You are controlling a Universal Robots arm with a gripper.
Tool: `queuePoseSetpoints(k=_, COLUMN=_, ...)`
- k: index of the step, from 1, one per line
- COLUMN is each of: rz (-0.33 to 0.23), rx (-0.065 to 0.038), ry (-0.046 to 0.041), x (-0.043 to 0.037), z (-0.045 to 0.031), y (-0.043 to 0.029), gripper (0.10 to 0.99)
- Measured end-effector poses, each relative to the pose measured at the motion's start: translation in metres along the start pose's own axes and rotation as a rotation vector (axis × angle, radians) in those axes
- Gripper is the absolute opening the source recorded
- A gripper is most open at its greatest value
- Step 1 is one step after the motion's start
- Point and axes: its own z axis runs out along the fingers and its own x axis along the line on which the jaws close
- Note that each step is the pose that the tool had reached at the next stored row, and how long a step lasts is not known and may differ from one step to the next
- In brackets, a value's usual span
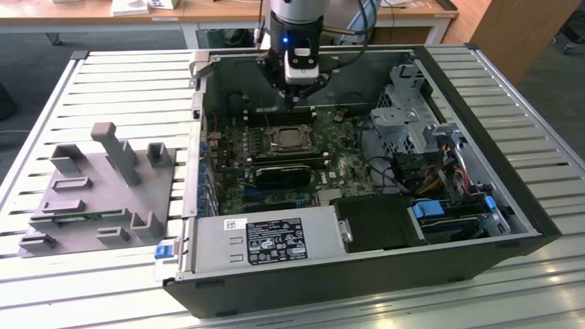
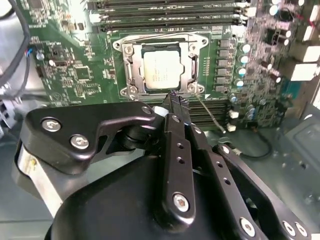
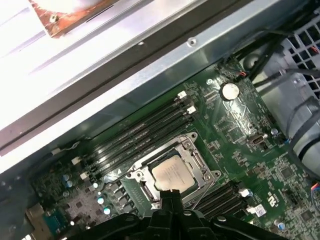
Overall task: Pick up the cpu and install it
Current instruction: 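Install the first cpu locking lever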
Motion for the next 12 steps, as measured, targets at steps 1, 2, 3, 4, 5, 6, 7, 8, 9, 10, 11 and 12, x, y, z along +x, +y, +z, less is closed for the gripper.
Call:
queuePoseSetpoints(k=1, rz=-0.014, rx=0.000, ry=0.0003, x=0.0000, z=0.0001, y=0.0000, gripper=0.106)
queuePoseSetpoints(k=2, rz=-0.030, rx=0.001, ry=0.0006, x=0.0000, z=0.0001, y=0.0000, gripper=0.106)
queuePoseSetpoints(k=3, rz=-0.048, rx=0.001, ry=0.0010, x=0.0000, z=0.0002, y=0.0000, gripper=0.106)
queuePoseSetpoints(k=4, rz=-0.066, rx=0.002, ry=0.0014, x=0.0000, z=0.0003, y=0.0000, gripper=0.106)
queuePoseSetpoints(k=5, rz=-0.084, rx=0.002, ry=0.0018, x=0.0000, z=0.0005, y=0.0000, gripper=0.106)
queuePoseSetpoints(k=6, rz=-0.102, rx=0.002, ry=0.0022, x=0.0000, z=0.0007, y=0.0000, gripper=0.106)
queuePoseSetpoints(k=7, rz=-0.120, rx=0.003, ry=0.0025, x=0.0000, z=0.0009, y=0.0000, gripper=0.106)
queuePoseSetpoints(k=8, rz=-0.138, rx=0.003, ry=0.0029, x=0.0000, z=0.0011, y=0.0000, gripper=0.106)
queuePoseSetpoints(k=9, rz=-0.156, rx=0.004, ry=0.0033, x=0.0000, z=0.0014, y=0.0000, gripper=0.106)
queuePoseSetpoints(k=10, rz=-0.175, rx=0.004, ry=0.0037, x=0.0000, z=0.0018, y=0.0000, gripper=0.106)
queuePoseSetpoints(k=11, rz=-0.194, rx=0.005, ry=0.0041, x=-0.0001, z=0.0021, y=-0.0001, gripper=0.106)
queuePoseSetpoints(k=12, rz=-0.211, rx=0.005, ry=0.0044, x=-0.0001, z=0.0024, y=-0.0001, gripper=0.106)
